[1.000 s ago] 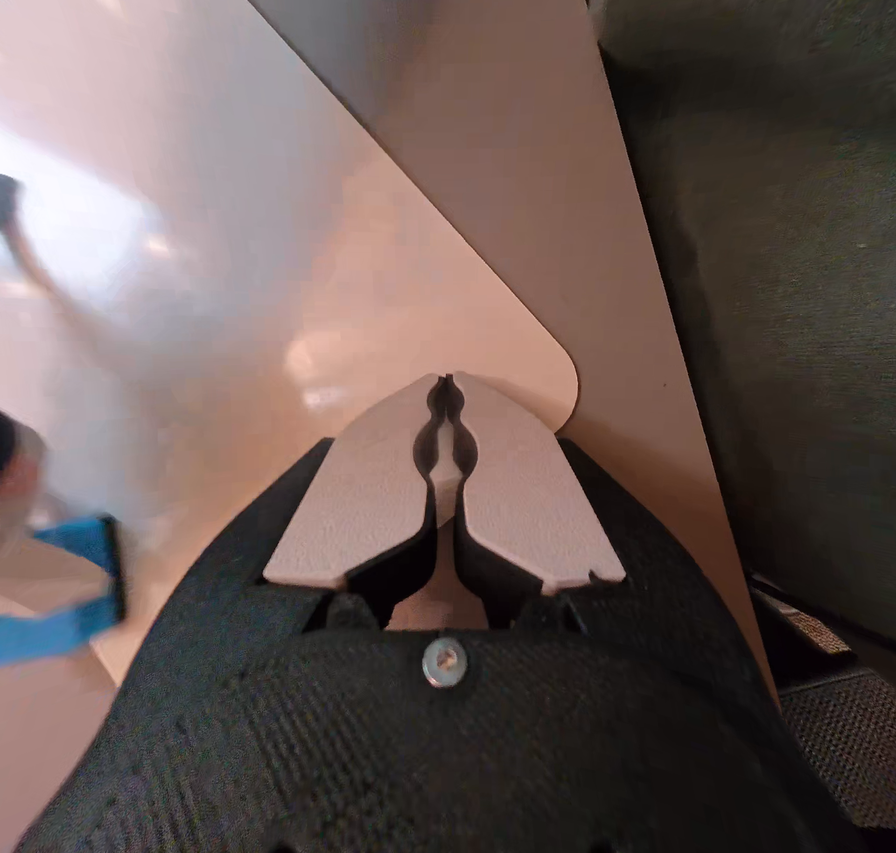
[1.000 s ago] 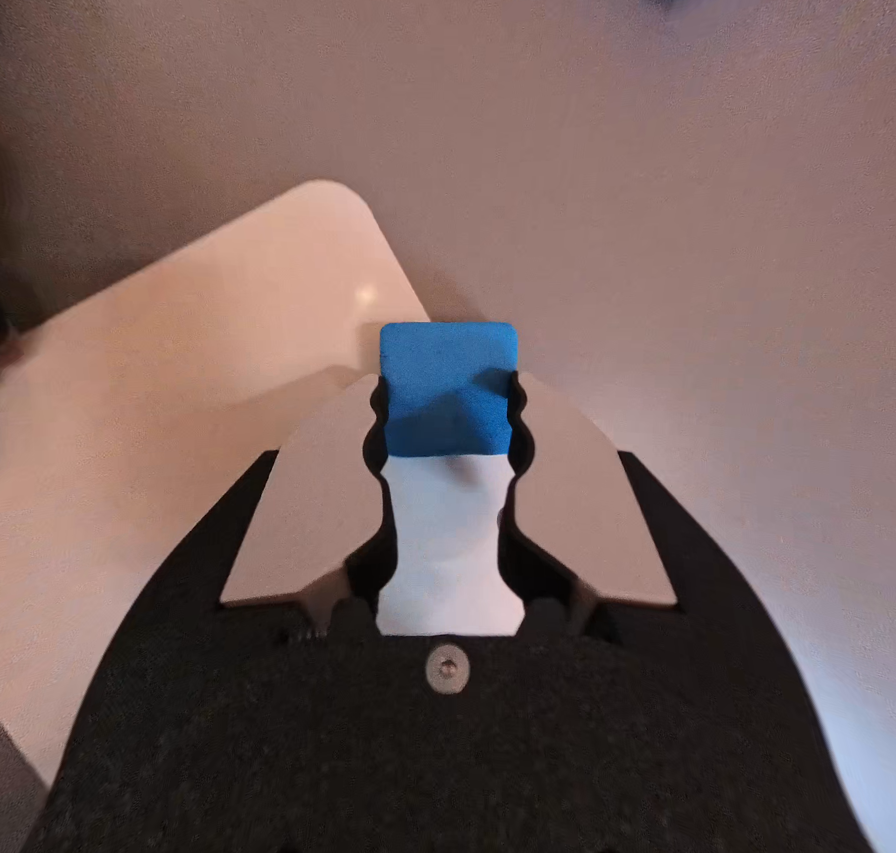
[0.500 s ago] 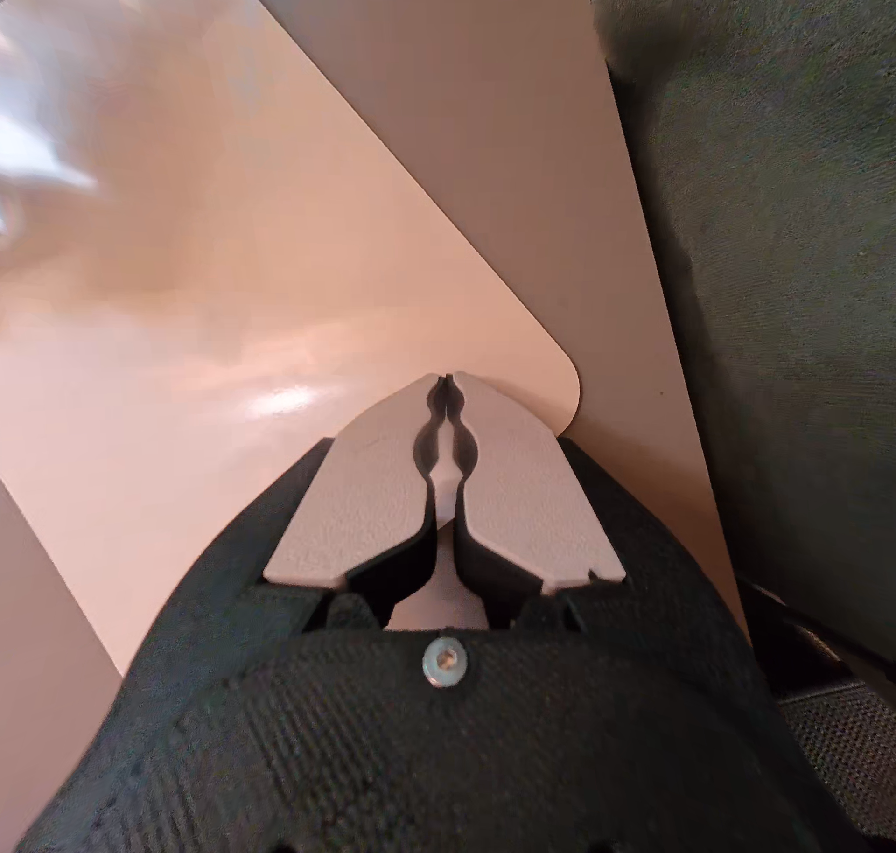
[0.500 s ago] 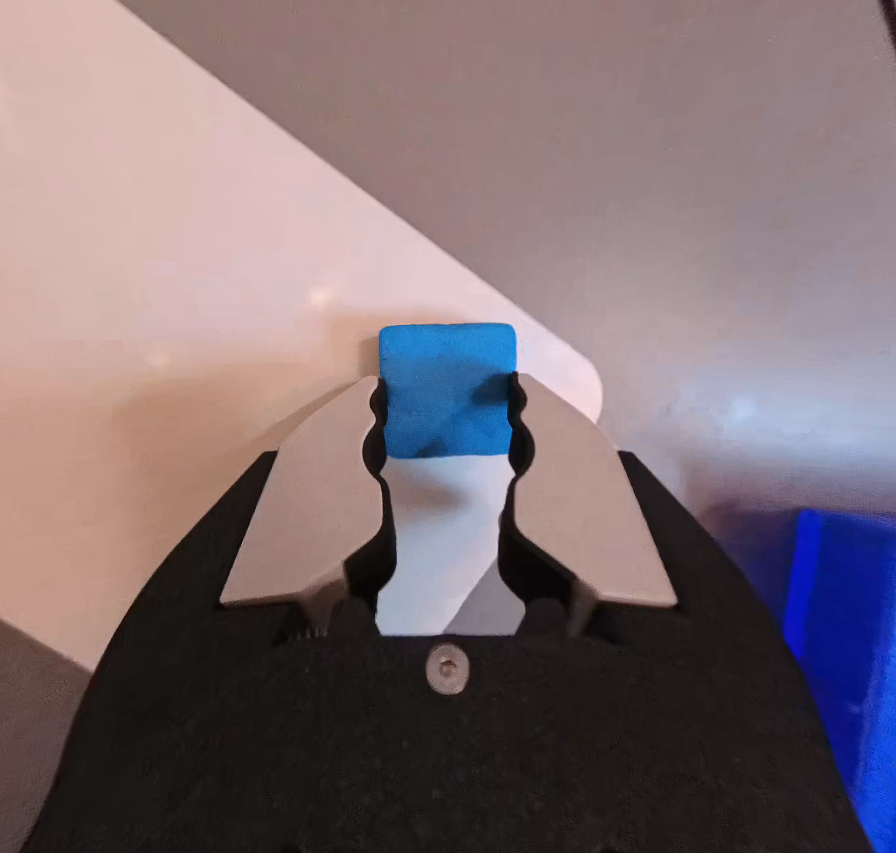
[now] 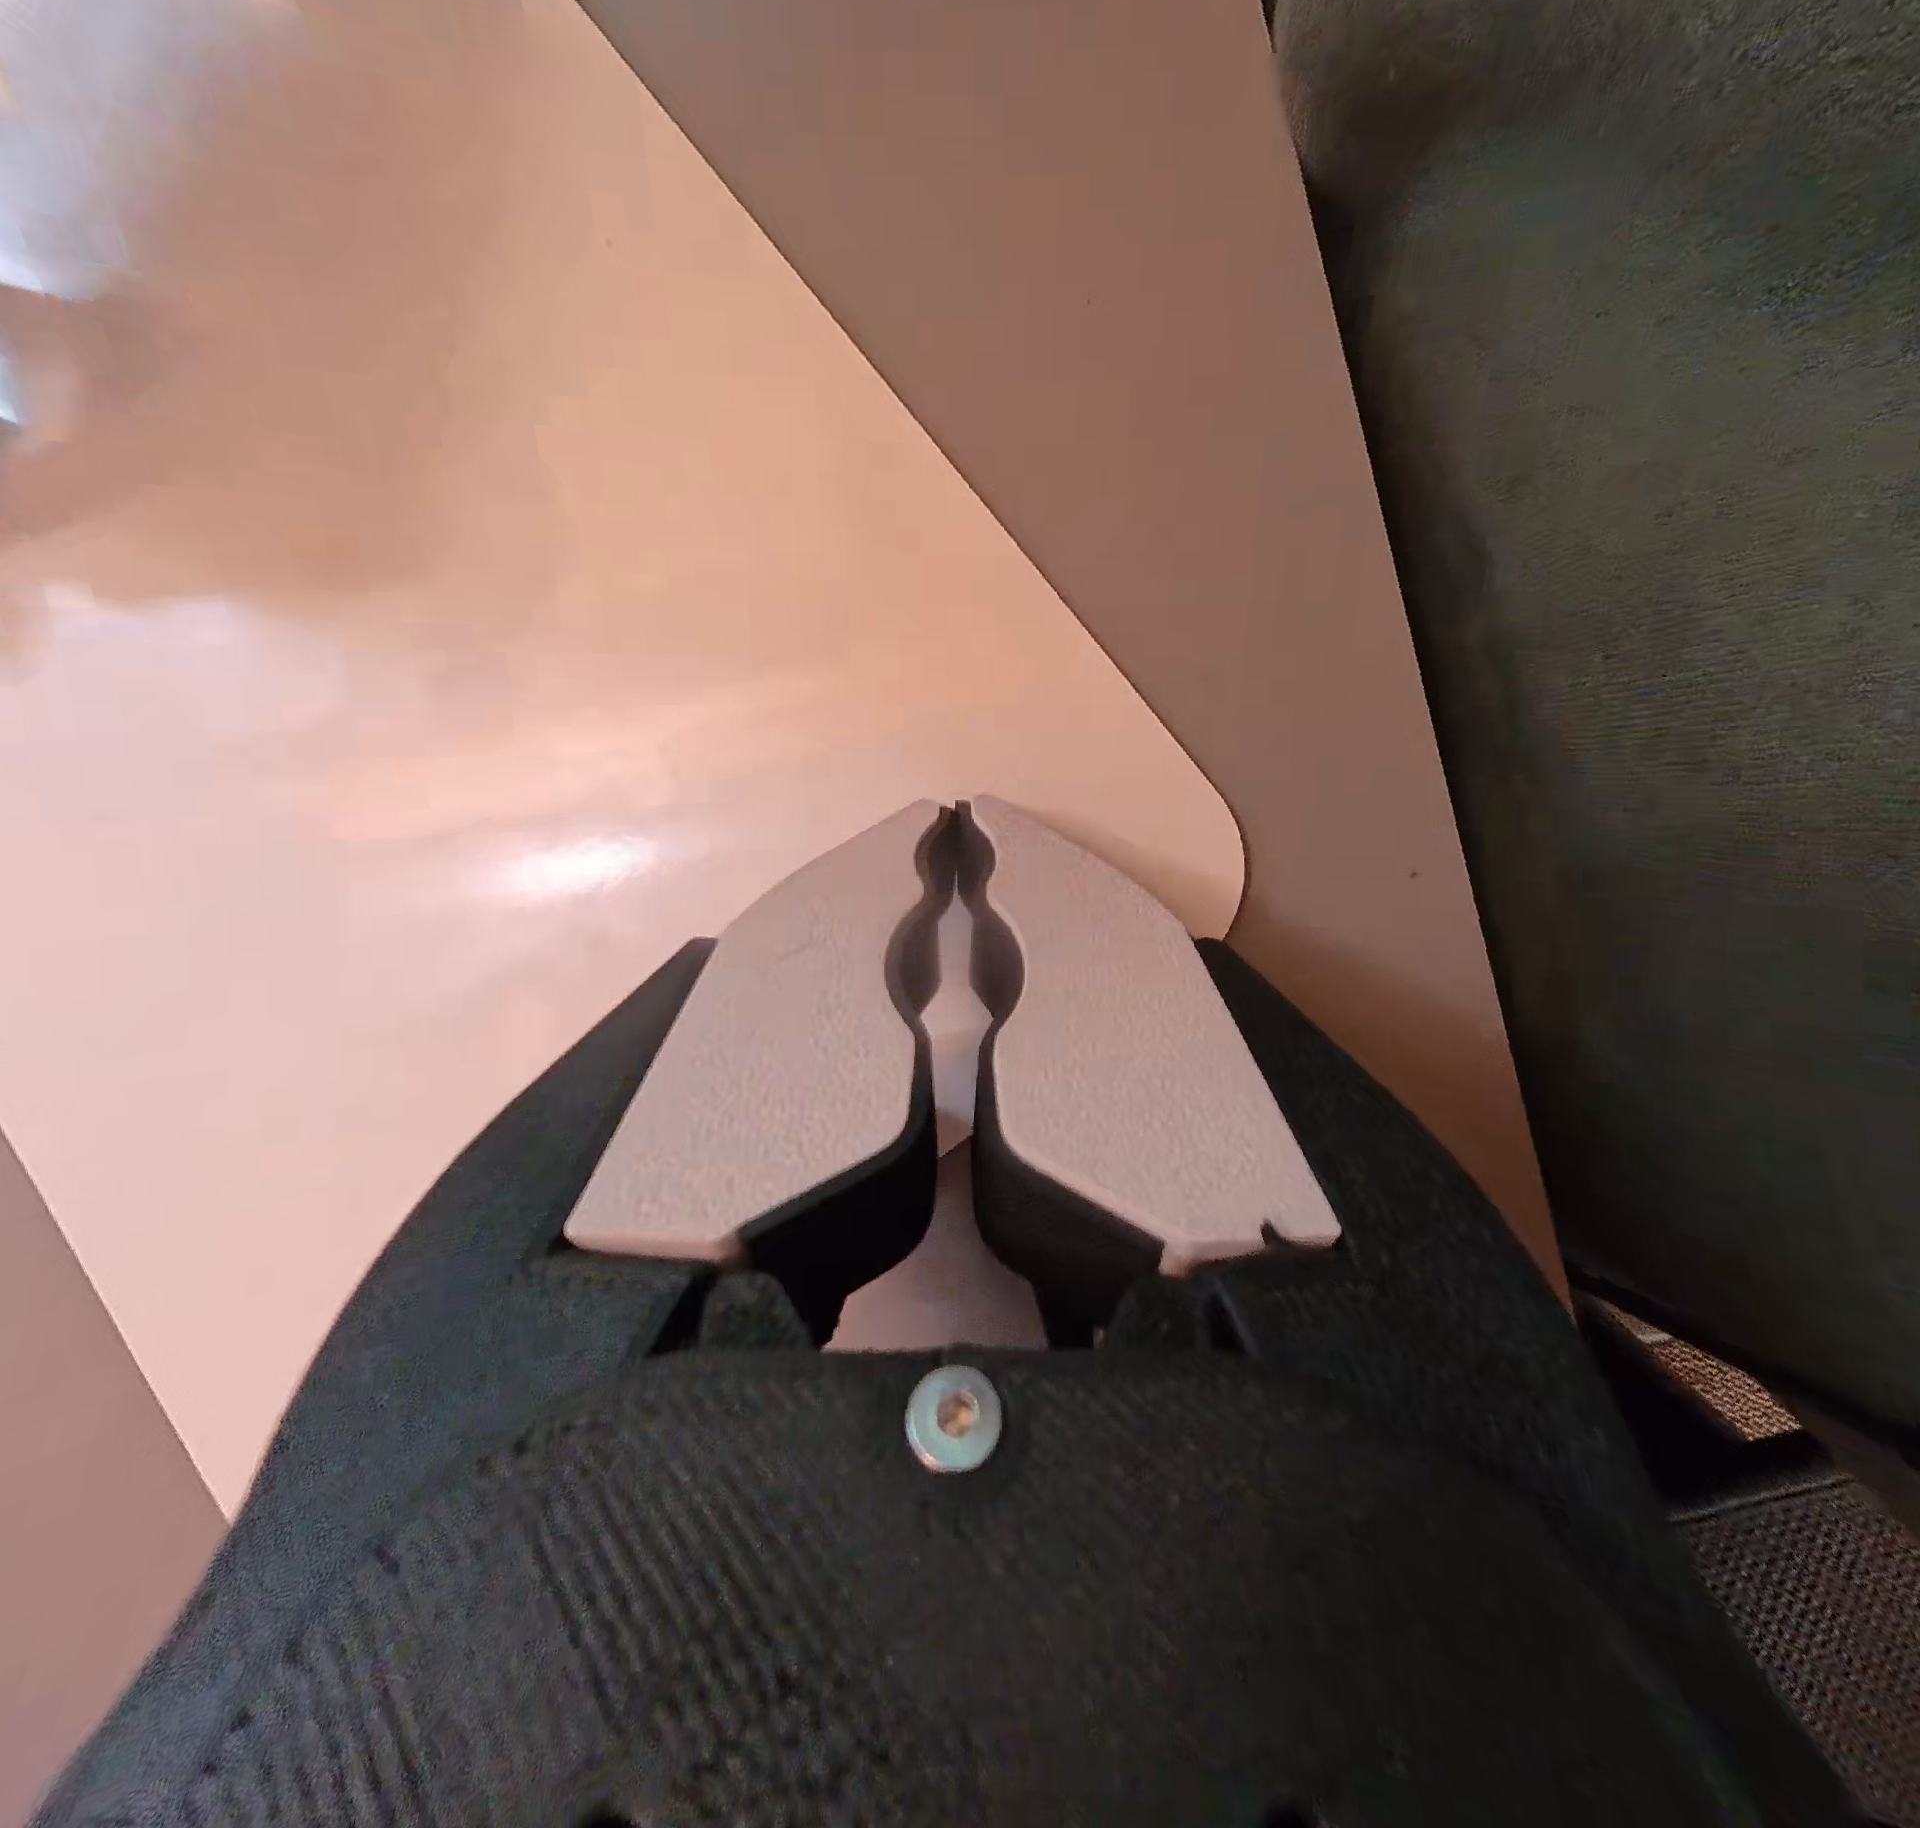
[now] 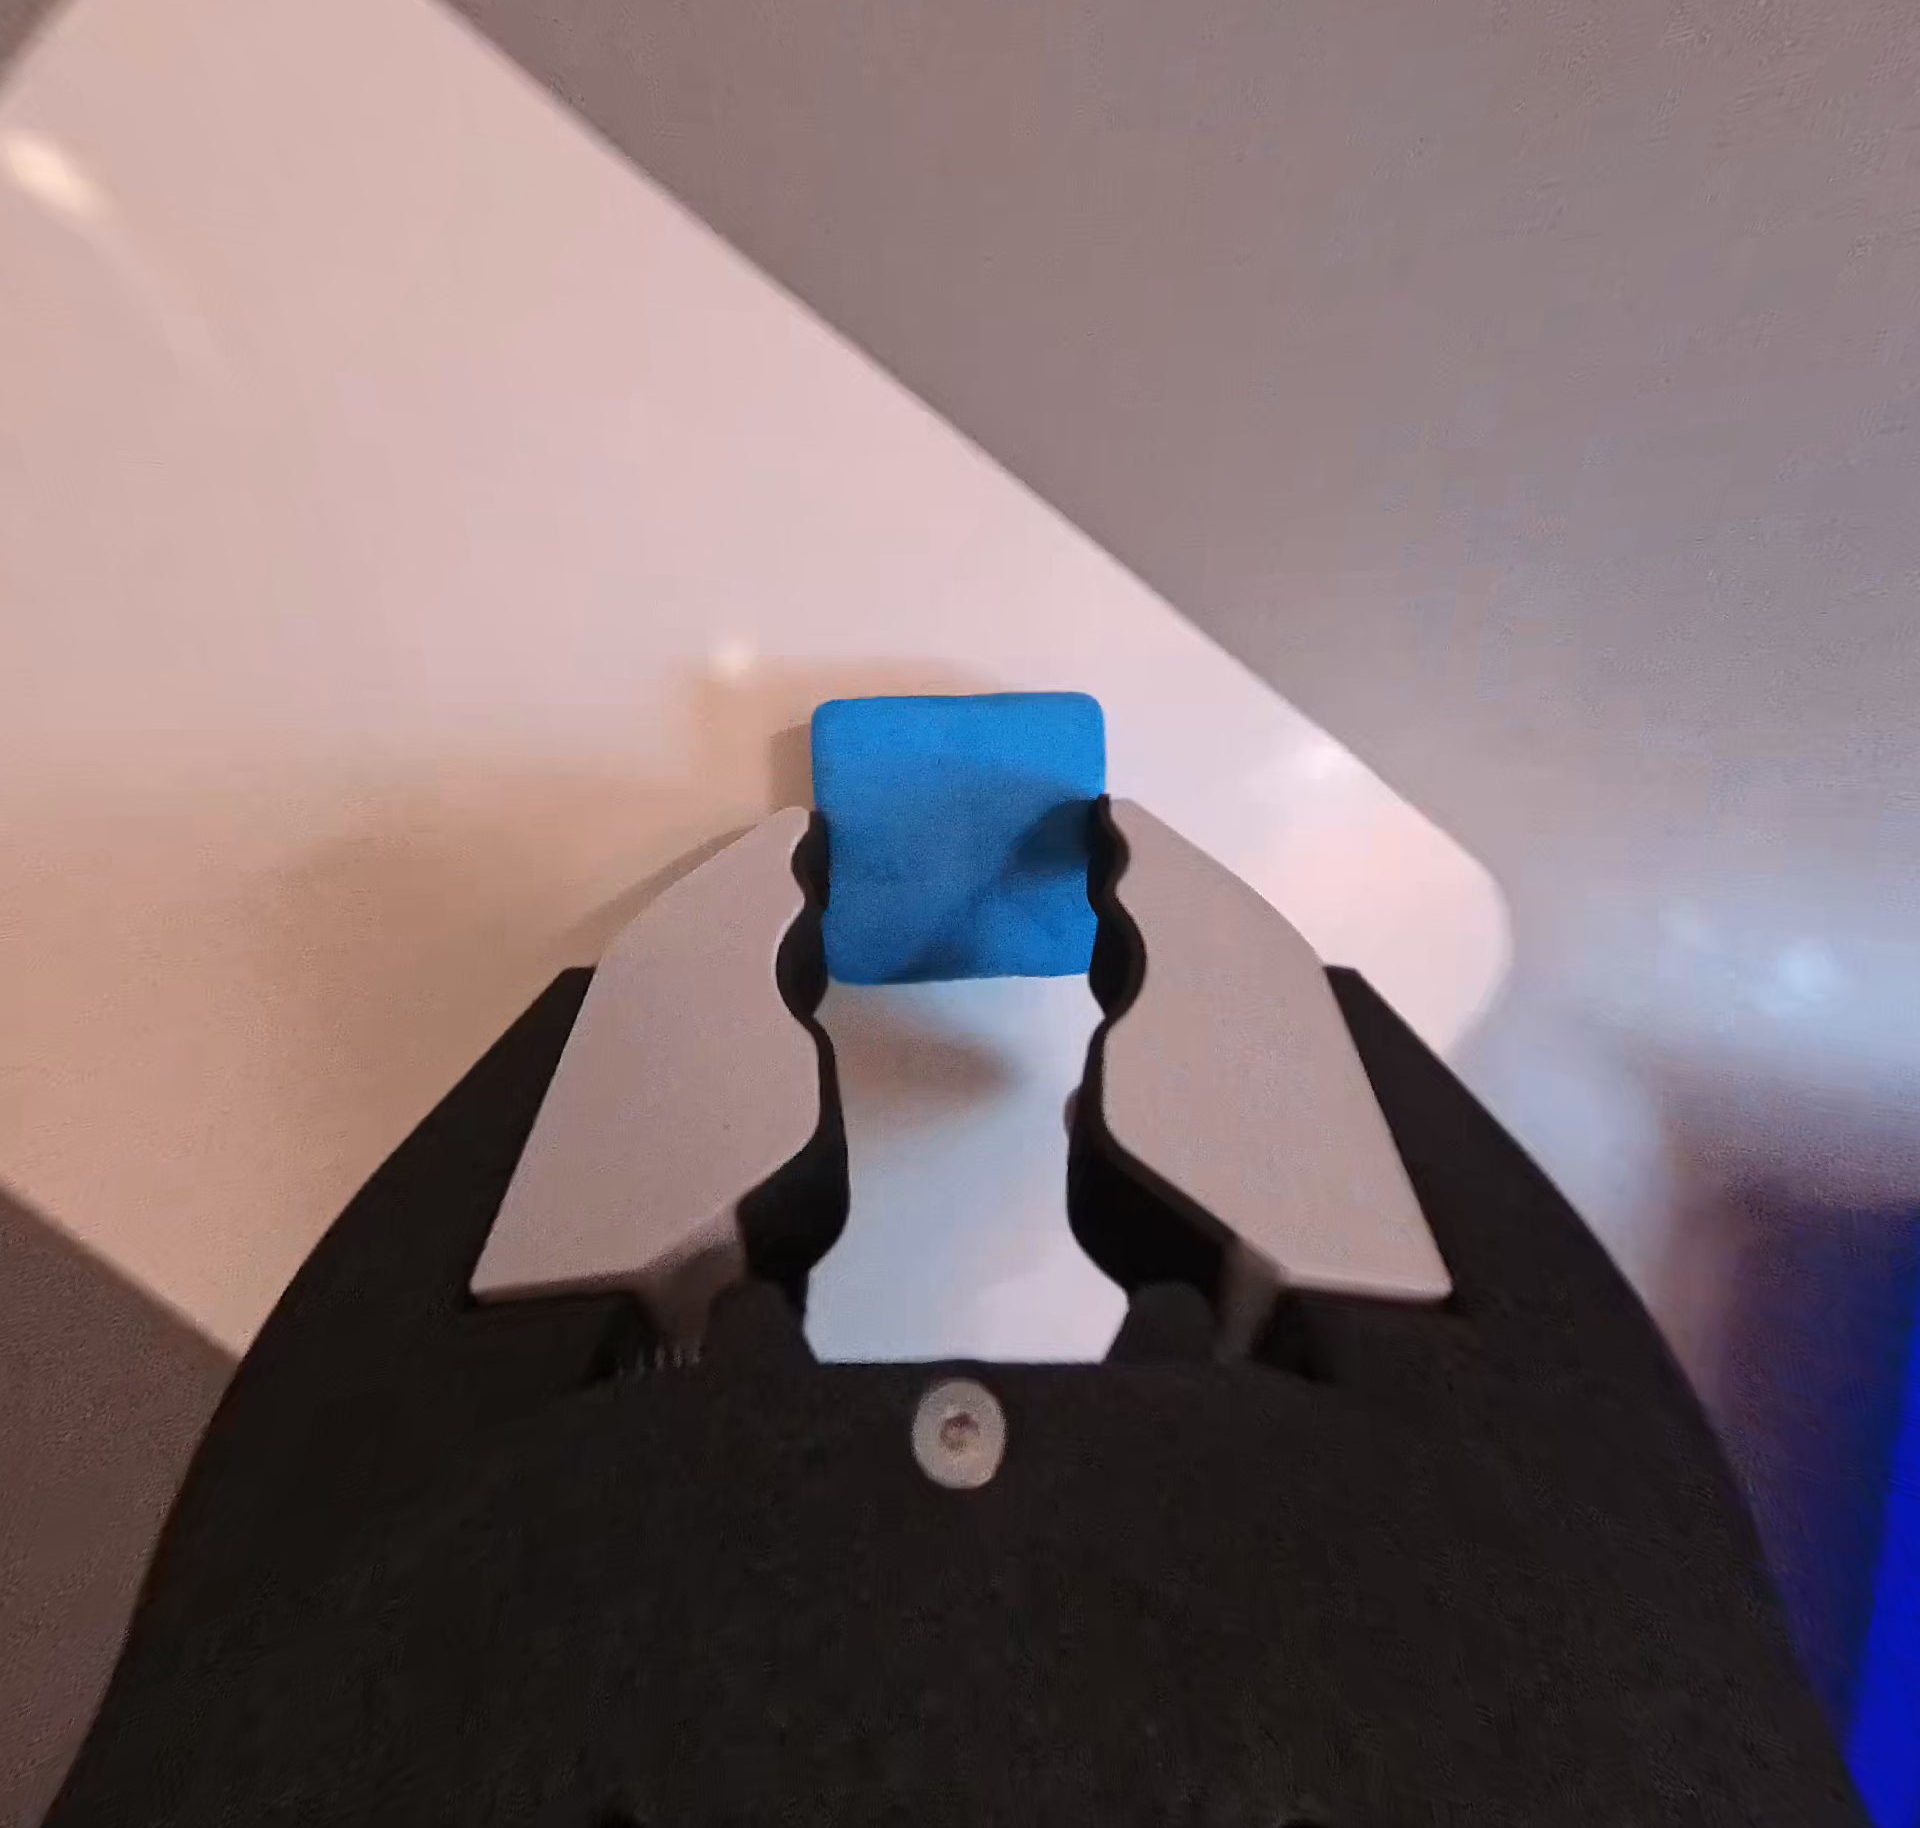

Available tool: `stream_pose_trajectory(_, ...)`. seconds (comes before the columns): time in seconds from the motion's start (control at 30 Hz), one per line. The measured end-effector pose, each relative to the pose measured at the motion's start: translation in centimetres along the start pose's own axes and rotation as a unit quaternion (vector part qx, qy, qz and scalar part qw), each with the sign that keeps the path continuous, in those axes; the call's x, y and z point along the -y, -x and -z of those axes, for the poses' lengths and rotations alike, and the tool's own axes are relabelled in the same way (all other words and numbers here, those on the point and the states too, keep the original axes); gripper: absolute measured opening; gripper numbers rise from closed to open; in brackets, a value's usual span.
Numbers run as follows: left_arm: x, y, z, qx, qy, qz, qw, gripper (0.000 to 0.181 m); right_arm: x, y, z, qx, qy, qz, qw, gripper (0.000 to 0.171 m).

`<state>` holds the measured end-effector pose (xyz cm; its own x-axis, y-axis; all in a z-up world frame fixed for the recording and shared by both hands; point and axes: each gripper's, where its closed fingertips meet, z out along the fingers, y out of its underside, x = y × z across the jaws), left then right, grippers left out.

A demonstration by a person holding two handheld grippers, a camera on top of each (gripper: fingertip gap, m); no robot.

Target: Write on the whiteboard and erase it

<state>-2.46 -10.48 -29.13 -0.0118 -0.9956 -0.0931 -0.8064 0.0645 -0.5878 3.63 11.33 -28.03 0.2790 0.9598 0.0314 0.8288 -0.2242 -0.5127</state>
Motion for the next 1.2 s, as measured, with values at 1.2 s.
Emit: stream_pose_trajectory(1.2, 0.2, -0.4, -0.1, -0.013, -0.009, 0.000, 1.000, 0.000, 3.7, 11.1, -1.8, 0.050, -0.027, 0.128, 0.990, 0.049)
